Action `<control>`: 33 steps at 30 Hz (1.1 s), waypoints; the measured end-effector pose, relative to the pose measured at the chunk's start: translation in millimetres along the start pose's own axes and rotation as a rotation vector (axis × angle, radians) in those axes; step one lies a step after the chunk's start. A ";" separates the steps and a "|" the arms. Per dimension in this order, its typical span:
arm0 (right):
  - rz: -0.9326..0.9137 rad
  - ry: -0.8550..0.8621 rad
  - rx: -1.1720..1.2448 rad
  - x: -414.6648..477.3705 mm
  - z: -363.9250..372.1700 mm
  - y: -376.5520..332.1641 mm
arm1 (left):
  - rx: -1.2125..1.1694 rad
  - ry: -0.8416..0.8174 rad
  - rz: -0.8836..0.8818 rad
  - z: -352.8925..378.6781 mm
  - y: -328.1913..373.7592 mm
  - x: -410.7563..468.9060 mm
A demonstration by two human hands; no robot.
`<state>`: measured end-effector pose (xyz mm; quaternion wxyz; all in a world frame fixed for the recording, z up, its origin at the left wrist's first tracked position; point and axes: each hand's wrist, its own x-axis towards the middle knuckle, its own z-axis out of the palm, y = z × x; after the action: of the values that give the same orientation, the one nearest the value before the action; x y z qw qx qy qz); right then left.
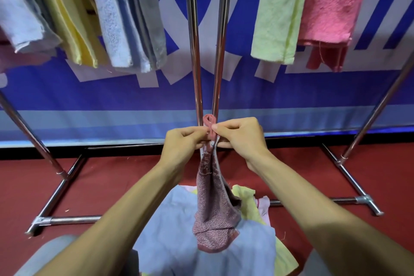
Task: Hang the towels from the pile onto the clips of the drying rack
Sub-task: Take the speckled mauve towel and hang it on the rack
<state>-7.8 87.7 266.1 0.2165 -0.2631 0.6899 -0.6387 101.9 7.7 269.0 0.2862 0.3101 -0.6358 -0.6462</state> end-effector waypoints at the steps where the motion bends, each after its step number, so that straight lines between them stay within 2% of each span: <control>1: -0.020 -0.003 -0.017 -1.0 0.2 -0.5 | -0.046 -0.021 -0.036 -1.3 2.0 1.3; 6: -0.124 -0.116 -0.265 -3.9 -12.8 -7.9 | -0.218 -0.177 -0.143 -9.1 6.9 -0.8; 8: -0.109 -0.154 -0.253 -2.8 -18.2 -11.7 | -0.242 -0.207 -0.158 -13.3 8.5 -1.2; 10: -0.127 -0.198 -0.245 -0.6 -21.3 -14.9 | -0.125 -0.178 -0.095 -16.4 9.7 -0.7; 13: -0.184 -0.344 -0.212 -2.0 -26.1 -22.4 | 0.225 -0.065 0.103 -26.7 6.6 6.2; 16: -0.268 -0.455 -0.225 -5.9 -34.1 -31.7 | 0.361 -0.182 0.181 -38.5 10.2 9.3; 21: -0.345 -0.378 -0.136 -0.9 -46.8 -36.1 | 0.164 -0.250 0.324 -31.8 16.5 2.1; 25: -0.266 -0.424 0.024 -3.1 -50.2 -35.3 | 0.112 -0.182 0.402 -18.7 15.6 -3.7; 28: -0.253 -0.347 0.038 -3.1 -48.4 -38.5 | 0.135 -0.162 0.477 -14.4 22.2 -9.5; 30: -0.218 -0.263 0.127 -1.8 -44.2 -46.7 | 0.112 -0.149 0.480 -12.7 29.1 -11.6; 33: -0.249 -0.232 0.206 0.0 -33.9 -76.8 | 0.038 -0.135 0.410 -10.1 53.2 -9.2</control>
<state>-22.7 110.2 345.6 0.2396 -0.3946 0.5535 -0.6932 114.2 6.7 322.5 0.3625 0.1355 -0.7155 -0.5817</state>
